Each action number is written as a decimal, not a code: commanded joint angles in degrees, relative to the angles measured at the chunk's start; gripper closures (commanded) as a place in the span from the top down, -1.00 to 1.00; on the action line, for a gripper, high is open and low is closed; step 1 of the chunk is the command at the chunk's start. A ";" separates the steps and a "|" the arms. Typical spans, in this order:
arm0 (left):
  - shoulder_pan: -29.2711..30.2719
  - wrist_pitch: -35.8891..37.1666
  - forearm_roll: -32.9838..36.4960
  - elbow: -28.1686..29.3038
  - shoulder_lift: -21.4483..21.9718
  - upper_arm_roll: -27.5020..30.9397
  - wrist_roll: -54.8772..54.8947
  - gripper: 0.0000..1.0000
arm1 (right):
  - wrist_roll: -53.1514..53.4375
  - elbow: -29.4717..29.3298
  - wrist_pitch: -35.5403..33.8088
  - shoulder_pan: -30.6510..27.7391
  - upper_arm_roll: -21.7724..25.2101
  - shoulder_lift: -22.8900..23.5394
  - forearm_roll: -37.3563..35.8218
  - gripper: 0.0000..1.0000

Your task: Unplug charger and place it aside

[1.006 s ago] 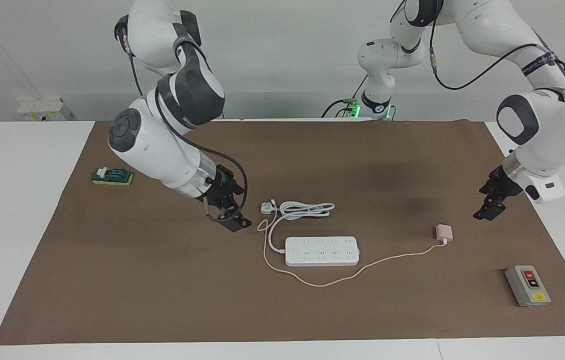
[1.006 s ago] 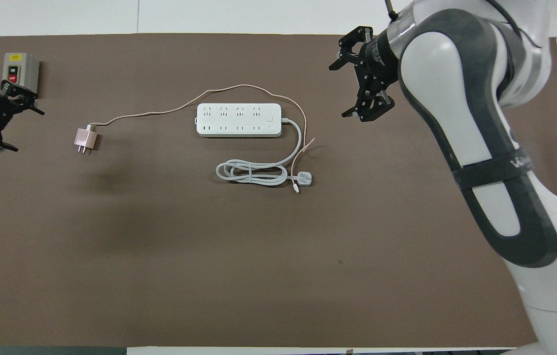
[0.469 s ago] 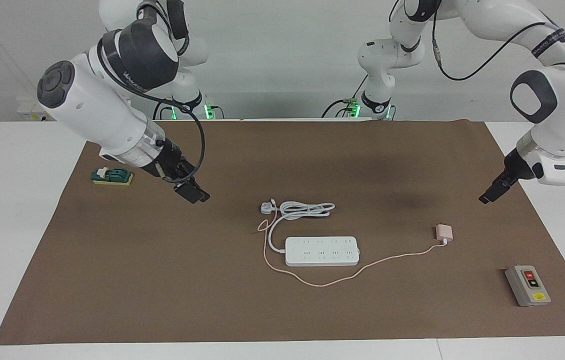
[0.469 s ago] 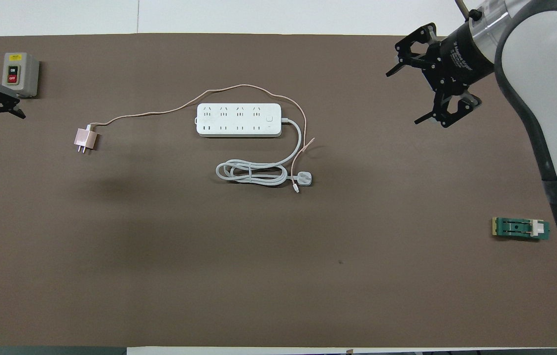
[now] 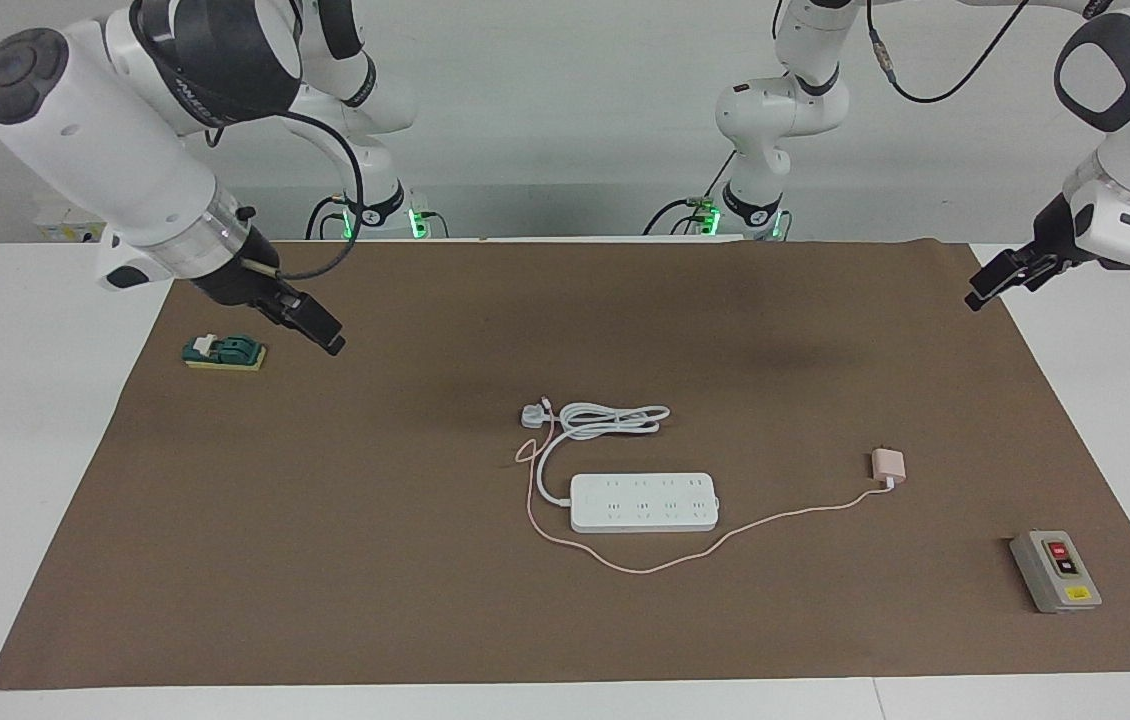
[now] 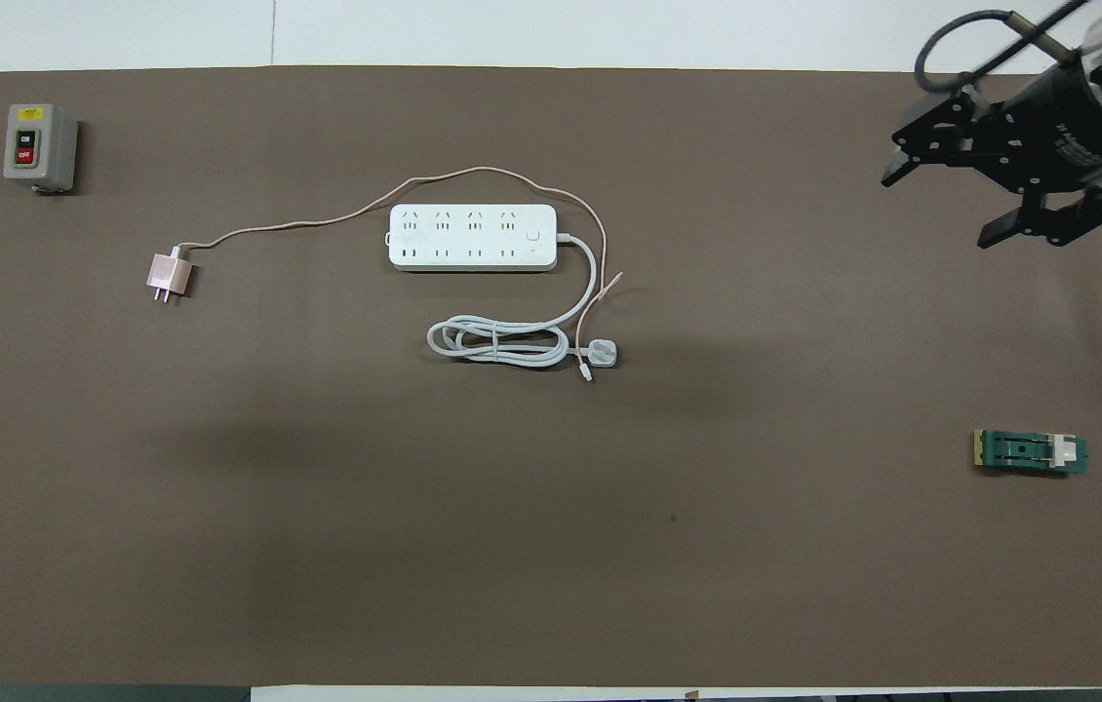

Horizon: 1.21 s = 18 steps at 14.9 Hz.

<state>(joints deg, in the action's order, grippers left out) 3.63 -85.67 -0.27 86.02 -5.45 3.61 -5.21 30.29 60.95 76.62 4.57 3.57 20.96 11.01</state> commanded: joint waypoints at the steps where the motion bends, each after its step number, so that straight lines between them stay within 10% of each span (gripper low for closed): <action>1: -0.38 0.60 0.80 4.05 4.29 -0.71 2.39 1.00 | -14.77 7.68 1.07 -1.84 -0.41 -7.15 -3.80 1.00; 12: -2.31 -1.17 0.97 7.58 6.85 -0.54 7.21 1.00 | -34.16 29.30 1.95 -3.60 -0.67 -23.94 -10.30 1.00; 18: -3.98 -1.17 0.36 6.26 6.41 -0.54 8.90 1.00 | -38.18 35.99 15.47 -3.52 -1.20 -25.36 -13.90 1.00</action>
<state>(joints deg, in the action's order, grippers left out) 0.53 -85.93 -0.27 91.64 -0.05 2.37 2.62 -4.11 94.00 88.37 1.81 3.02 -2.45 -0.92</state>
